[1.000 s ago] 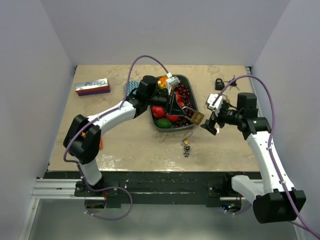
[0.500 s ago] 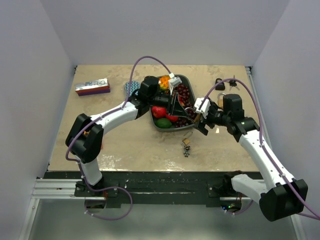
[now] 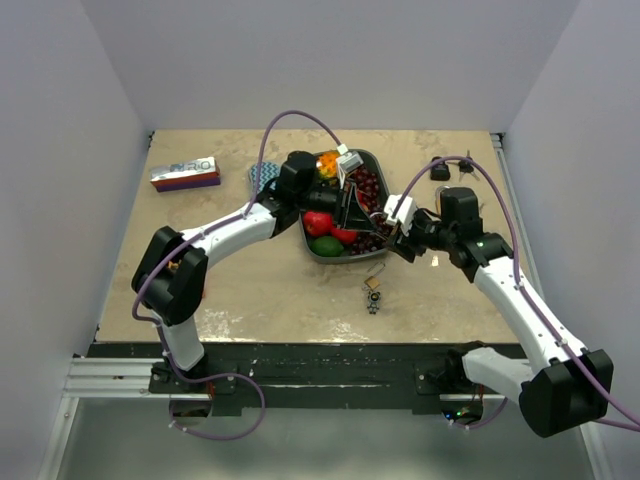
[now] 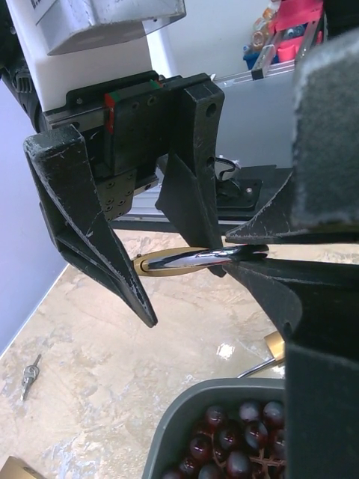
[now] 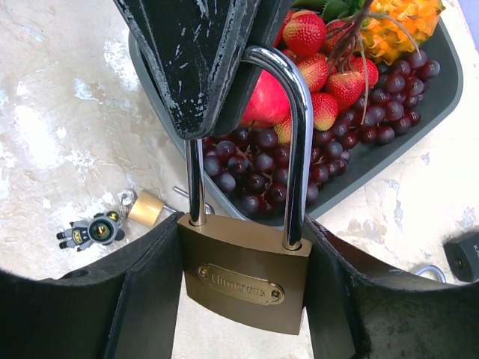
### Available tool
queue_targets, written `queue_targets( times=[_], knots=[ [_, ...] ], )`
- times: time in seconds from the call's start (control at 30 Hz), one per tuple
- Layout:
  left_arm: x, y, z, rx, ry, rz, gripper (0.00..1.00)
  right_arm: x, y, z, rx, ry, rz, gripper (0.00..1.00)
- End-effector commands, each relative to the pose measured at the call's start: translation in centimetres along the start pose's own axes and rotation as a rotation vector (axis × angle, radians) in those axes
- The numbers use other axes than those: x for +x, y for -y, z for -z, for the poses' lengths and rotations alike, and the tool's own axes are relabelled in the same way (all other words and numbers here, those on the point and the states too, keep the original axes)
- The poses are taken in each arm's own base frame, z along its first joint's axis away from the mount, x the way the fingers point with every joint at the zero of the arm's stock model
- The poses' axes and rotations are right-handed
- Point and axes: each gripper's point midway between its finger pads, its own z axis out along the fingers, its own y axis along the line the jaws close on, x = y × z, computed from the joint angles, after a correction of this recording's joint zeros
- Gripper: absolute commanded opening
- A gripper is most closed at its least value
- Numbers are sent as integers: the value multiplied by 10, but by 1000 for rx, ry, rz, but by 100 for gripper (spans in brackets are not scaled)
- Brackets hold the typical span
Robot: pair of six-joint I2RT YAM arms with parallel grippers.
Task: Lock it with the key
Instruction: Place the lock at the center of the board.
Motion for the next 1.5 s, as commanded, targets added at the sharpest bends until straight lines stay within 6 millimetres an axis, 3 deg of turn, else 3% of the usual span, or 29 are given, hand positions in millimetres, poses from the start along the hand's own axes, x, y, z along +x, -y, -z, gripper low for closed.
queue_targets(
  times=[0.0, 0.1, 0.17, 0.23, 0.3, 0.37, 0.43, 0.47, 0.53, 0.57, 0.73, 0.9, 1.07, 1.27, 1.4, 1.43, 1.47],
  knots=[
    [-34, 32, 6, 91, 56, -121, 21, -12, 14, 6, 64, 17, 11, 0],
    [-47, 26, 18, 42, 102, -139, 64, -4, 15, 12, 78, -25, -45, 0],
    [-58, 17, 32, -3, 141, -172, 98, 4, 14, 18, 76, -46, -95, 0],
    [-69, 11, 45, -79, 166, -268, 99, 21, 24, 28, 99, -73, -172, 0],
    [-77, 20, 56, -122, 183, -372, 99, 44, 27, 39, 95, -127, -244, 0],
    [-76, 21, 64, -172, 169, -464, 99, 68, 26, 43, 68, -200, -255, 0],
    [-68, 18, 69, -195, 131, -497, 99, 93, 38, 54, 78, -264, -256, 0],
    [-66, 19, 72, -200, 121, -500, 99, 111, 37, 52, 45, -305, -310, 0],
    [-57, 18, 74, -199, 97, -489, 99, 127, 55, 59, 67, -347, -379, 0],
    [-53, 18, 76, -199, 93, -486, 99, 144, 55, 52, 36, -383, -452, 0],
    [-49, 17, 80, -223, 99, -489, 99, 188, 92, 51, 223, -518, -705, 0],
    [-47, 13, 82, -249, 100, -485, 99, 216, 105, 41, 341, -592, -896, 0],
    [-46, 10, 83, -258, 98, -474, 99, 236, 122, 34, 450, -629, -979, 0],
    [-49, 6, 87, -269, 100, -486, 99, 257, 111, 19, 428, -668, -1048, 0],
    [-44, 3, 90, -277, 83, -460, 99, 263, 109, 16, 439, -679, -1077, 9],
    [-44, 2, 91, -279, 82, -459, 99, 264, 109, 15, 444, -679, -1076, 20],
    [-44, 1, 91, -280, 81, -456, 99, 265, 110, 16, 448, -679, -1083, 23]
  ],
)
